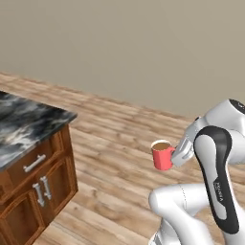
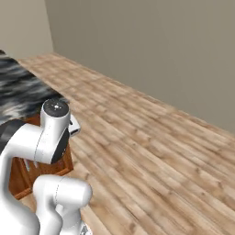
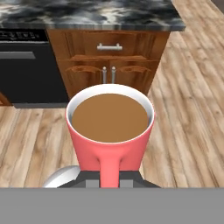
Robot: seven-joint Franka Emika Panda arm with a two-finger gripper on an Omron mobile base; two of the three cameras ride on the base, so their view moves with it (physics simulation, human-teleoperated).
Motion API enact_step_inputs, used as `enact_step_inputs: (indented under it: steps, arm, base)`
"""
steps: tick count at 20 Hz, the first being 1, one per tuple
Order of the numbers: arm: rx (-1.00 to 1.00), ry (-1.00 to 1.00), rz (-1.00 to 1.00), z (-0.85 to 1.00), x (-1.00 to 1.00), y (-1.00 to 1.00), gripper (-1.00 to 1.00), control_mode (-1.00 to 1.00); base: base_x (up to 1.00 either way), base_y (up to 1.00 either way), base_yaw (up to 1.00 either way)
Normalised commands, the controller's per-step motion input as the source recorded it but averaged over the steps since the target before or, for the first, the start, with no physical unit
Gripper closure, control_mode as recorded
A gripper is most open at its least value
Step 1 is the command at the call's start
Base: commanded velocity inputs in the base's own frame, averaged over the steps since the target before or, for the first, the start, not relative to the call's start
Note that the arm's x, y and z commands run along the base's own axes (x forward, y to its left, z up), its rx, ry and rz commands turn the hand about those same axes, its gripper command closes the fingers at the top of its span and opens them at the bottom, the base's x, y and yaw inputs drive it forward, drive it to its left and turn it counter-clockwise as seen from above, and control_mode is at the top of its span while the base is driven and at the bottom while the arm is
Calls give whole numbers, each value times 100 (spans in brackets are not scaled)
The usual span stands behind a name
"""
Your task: Pick up the brewed coffee from the coffee machine and place it next to the breakfast plate on the dining counter.
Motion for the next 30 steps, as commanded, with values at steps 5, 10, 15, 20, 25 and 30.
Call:
enact_step_inputs:
  steps: [5, 10, 15, 20, 25, 30]
  arm:
    - [0, 0, 0, 0, 0, 0, 100, 100]
    - [0, 0, 0, 0, 0, 0, 100, 100]
    - [0, 0, 0, 0, 0, 0, 100, 100]
    - [0, 0, 0, 0, 0, 0, 100, 100]
    - [0, 0, 0, 0, 0, 0, 100, 100]
    - [0, 0, 0, 0, 0, 0, 100, 100]
  base:
    - [100, -24, 46]
    - [100, -68, 37]
    - [100, -85, 31]
    - [100, -51, 38]
    - [100, -24, 46]
    - [100, -22, 46]
